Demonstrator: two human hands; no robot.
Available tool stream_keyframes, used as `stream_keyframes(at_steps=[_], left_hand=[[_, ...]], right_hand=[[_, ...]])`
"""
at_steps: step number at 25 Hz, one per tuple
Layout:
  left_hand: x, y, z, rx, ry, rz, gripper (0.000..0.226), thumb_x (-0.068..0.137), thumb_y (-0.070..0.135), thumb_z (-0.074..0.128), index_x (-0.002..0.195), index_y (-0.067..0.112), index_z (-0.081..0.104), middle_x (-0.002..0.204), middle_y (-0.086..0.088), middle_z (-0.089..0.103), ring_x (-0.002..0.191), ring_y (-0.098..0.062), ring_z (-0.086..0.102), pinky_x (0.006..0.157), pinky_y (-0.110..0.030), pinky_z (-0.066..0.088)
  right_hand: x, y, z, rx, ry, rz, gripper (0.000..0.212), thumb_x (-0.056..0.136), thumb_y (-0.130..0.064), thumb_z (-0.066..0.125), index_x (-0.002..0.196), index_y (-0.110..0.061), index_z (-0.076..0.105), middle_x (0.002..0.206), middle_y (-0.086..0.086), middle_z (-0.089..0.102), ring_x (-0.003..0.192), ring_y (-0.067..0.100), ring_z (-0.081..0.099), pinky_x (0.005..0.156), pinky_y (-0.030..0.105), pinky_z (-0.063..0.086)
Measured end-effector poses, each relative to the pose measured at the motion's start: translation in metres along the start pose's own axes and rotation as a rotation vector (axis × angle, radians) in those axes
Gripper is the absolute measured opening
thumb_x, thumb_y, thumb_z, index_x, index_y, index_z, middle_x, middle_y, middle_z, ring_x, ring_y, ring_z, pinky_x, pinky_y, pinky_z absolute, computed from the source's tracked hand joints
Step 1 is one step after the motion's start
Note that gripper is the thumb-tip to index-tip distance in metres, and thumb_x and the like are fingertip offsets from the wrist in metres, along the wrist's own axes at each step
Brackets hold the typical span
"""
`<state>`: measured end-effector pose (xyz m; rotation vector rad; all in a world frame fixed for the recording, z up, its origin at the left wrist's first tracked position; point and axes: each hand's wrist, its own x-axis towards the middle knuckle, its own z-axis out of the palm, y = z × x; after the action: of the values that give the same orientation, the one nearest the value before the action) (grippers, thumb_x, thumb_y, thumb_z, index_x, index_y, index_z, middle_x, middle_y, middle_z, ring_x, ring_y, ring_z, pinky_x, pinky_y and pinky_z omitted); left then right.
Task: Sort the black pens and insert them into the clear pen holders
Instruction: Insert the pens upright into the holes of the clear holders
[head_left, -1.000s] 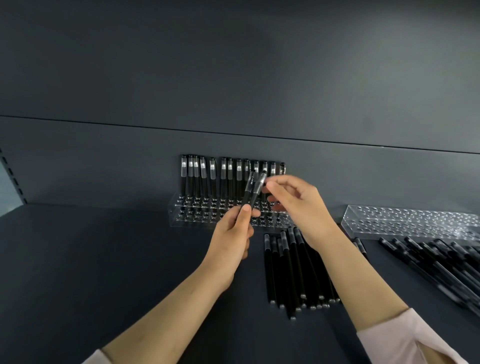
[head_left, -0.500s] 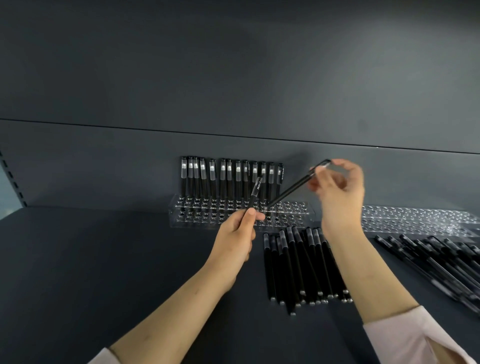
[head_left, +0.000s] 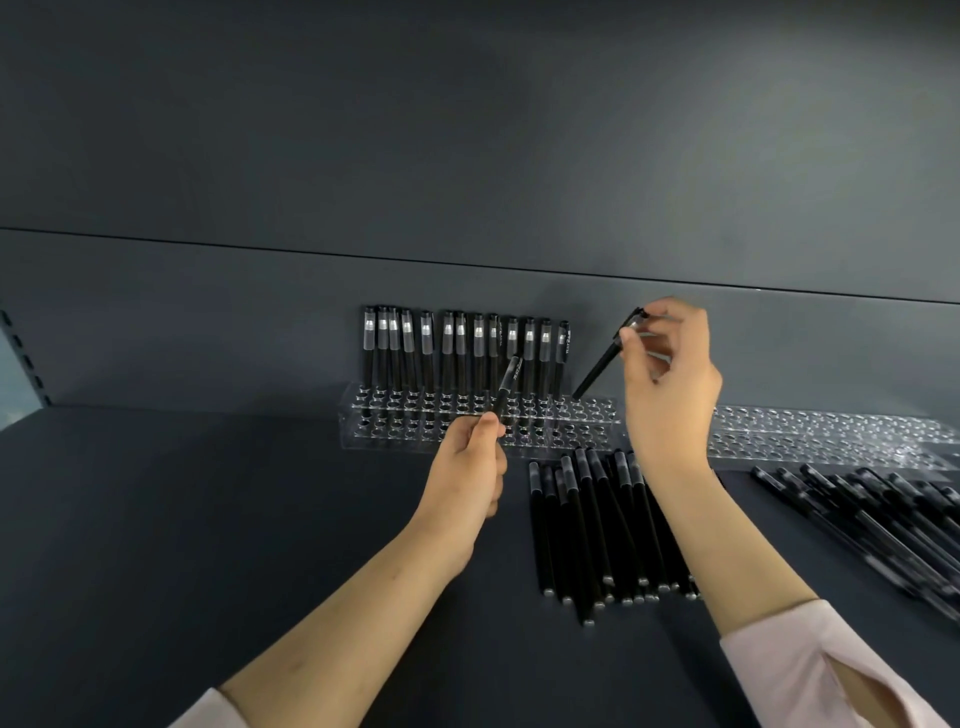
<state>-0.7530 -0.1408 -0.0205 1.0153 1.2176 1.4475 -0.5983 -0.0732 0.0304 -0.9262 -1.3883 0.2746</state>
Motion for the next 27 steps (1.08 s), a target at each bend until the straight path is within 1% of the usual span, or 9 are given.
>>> stream_keyframes(at_steps=[5,9,12,14,16,17,21,25,27], left_hand=[[0.0,-0.003,0.0,-0.037,-0.014,0.0,0.033,0.101,0.023,0.031,0.069,0.027,0.037,0.039,0.016,0.033,0.031,-0.001,0.026,0.033,-0.013,0.022],[0.011,0.0,-0.005,-0.241,-0.076,-0.112,0.026,0.1,0.008,0.027,0.078,0.013,0.041,0.041,0.007,0.036,0.027,-0.004,0.025,0.032,-0.01,0.018],[0.004,0.004,0.0,-0.165,0.012,-0.083,0.024,0.098,0.006,0.031,0.086,0.018,0.048,0.05,0.005,0.038,0.036,-0.007,0.025,0.035,-0.015,0.017],[-0.001,0.005,0.003,-0.095,0.026,-0.051,0.021,0.1,0.011,0.037,0.091,0.021,0.053,0.056,0.006,0.042,0.044,-0.008,0.026,0.038,-0.019,0.019],[-0.003,0.005,0.004,-0.06,0.004,-0.025,0.017,0.101,0.015,0.042,0.101,0.022,0.058,0.062,0.005,0.048,0.049,-0.009,0.03,0.04,-0.018,0.022],[-0.004,0.005,0.003,-0.049,-0.007,-0.016,0.017,0.101,0.016,0.044,0.106,0.022,0.059,0.065,0.005,0.05,0.05,-0.008,0.032,0.041,-0.018,0.024],[-0.007,0.007,0.005,-0.035,-0.068,0.014,0.017,0.1,0.017,0.049,0.104,0.027,0.062,0.066,0.006,0.051,0.052,-0.008,0.034,0.044,-0.02,0.024],[-0.008,0.007,0.006,-0.026,-0.115,0.024,0.019,0.099,0.019,0.052,0.099,0.031,0.066,0.066,0.006,0.052,0.052,-0.007,0.036,0.045,-0.02,0.025],[-0.009,0.006,0.007,0.033,-0.131,0.031,0.017,0.099,0.023,0.053,0.105,0.03,0.066,0.07,0.006,0.057,0.053,-0.005,0.042,0.046,-0.017,0.031]], right_hand=[[0.001,0.01,0.009,-0.134,-0.075,-0.05,0.021,0.096,-0.013,0.057,0.116,-0.018,0.057,0.1,-0.004,0.063,0.087,0.006,0.061,0.078,0.009,0.047],[0.004,0.025,0.013,-0.295,-0.196,-0.135,0.031,0.097,-0.011,0.053,0.127,-0.015,0.061,0.112,0.0,0.056,0.088,0.009,0.057,0.085,0.023,0.051],[0.004,0.032,0.014,-0.337,-0.275,-0.159,0.037,0.096,-0.01,0.053,0.132,-0.015,0.057,0.114,-0.004,0.049,0.097,0.015,0.056,0.091,0.03,0.051],[0.004,0.029,0.012,-0.305,-0.268,-0.136,0.036,0.096,-0.012,0.054,0.132,-0.016,0.057,0.112,-0.006,0.049,0.094,0.013,0.055,0.087,0.02,0.049],[0.004,0.018,0.009,-0.232,-0.257,-0.058,0.031,0.096,-0.016,0.055,0.126,-0.019,0.06,0.107,-0.005,0.055,0.088,0.009,0.055,0.079,0.007,0.043],[0.005,0.012,0.008,-0.181,-0.283,-0.001,0.026,0.096,-0.02,0.056,0.121,-0.021,0.062,0.104,-0.005,0.06,0.087,0.008,0.058,0.077,0.007,0.043],[0.002,-0.008,0.009,0.139,-0.49,0.28,0.019,0.092,-0.02,0.062,0.111,-0.02,0.066,0.094,-0.001,0.071,0.084,0.011,0.068,0.076,0.023,0.055],[0.001,-0.009,0.007,0.398,-0.44,0.48,0.022,0.089,-0.006,0.064,0.11,-0.012,0.06,0.094,0.011,0.072,0.082,0.018,0.069,0.077,0.03,0.057],[0.001,-0.008,0.007,0.439,-0.42,0.537,0.022,0.088,-0.003,0.064,0.108,-0.01,0.057,0.1,0.019,0.071,0.082,0.02,0.067,0.076,0.031,0.057]])
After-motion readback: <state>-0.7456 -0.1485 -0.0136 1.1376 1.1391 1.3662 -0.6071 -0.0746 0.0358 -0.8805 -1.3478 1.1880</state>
